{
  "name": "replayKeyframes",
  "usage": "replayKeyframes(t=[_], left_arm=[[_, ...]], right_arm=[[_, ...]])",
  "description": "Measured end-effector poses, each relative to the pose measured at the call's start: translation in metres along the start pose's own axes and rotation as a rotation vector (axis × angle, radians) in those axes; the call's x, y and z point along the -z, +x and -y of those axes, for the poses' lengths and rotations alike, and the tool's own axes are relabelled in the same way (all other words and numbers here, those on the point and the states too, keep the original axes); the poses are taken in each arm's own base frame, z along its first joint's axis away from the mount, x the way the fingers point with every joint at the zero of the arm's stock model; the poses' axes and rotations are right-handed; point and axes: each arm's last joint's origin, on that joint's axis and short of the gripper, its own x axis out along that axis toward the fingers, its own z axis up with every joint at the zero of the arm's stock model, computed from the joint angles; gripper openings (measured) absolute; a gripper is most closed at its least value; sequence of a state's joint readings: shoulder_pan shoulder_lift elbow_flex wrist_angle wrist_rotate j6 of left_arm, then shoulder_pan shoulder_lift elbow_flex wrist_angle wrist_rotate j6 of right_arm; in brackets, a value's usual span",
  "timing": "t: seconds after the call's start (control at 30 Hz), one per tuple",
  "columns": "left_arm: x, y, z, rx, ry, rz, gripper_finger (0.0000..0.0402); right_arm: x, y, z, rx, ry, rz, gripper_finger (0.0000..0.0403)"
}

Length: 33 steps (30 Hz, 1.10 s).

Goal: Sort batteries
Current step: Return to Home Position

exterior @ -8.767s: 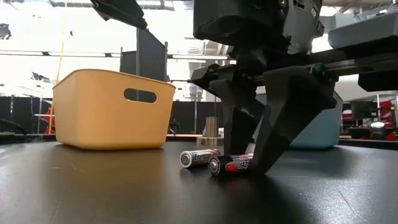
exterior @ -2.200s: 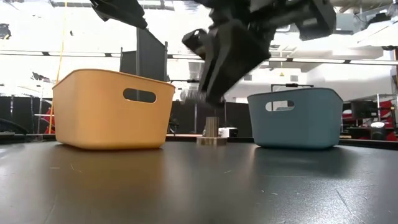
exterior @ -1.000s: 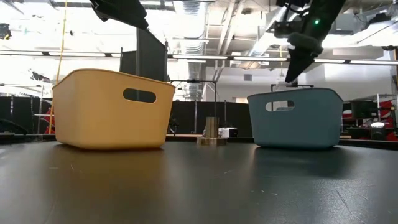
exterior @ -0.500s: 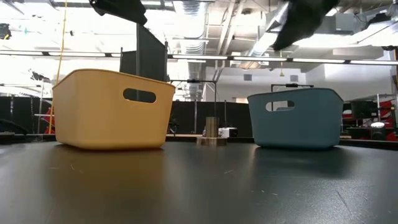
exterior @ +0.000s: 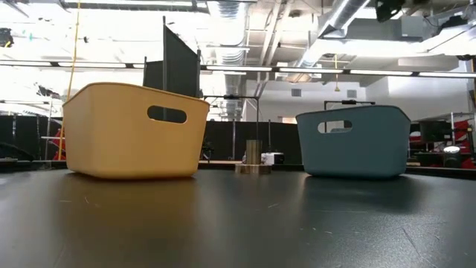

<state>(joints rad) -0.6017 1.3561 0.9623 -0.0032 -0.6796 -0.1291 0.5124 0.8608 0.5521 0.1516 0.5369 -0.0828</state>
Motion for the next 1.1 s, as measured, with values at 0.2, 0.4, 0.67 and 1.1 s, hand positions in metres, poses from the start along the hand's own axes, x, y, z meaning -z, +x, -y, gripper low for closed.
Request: replayKeyframes(t=[0.2,0.4,0.67,1.1], left_arm=[[0.028,0.011,-0.005,0.001,-0.002,0.160,0.0006],[0.063,0.011,-0.026,-0.048,-0.017,0.247,0.0001],[0.080,-0.034,-0.064,-0.065,-0.099,0.294,0.0001],[0.106,-0.078,-0.098,-0.033,-0.114,0.289,0.0000]], right_arm=[[0.029,-0.006,-0.019,-0.079,-0.013,0.117,0.0003],[0.055,-0.016,-0.018,-0.008,-0.039,0.202,0.0003],[0.076,-0.041,-0.006,0.018,-0.009,0.251,0.0002],[0.104,-0.058,0.006,0.103,-0.020,0.211,0.0001]])
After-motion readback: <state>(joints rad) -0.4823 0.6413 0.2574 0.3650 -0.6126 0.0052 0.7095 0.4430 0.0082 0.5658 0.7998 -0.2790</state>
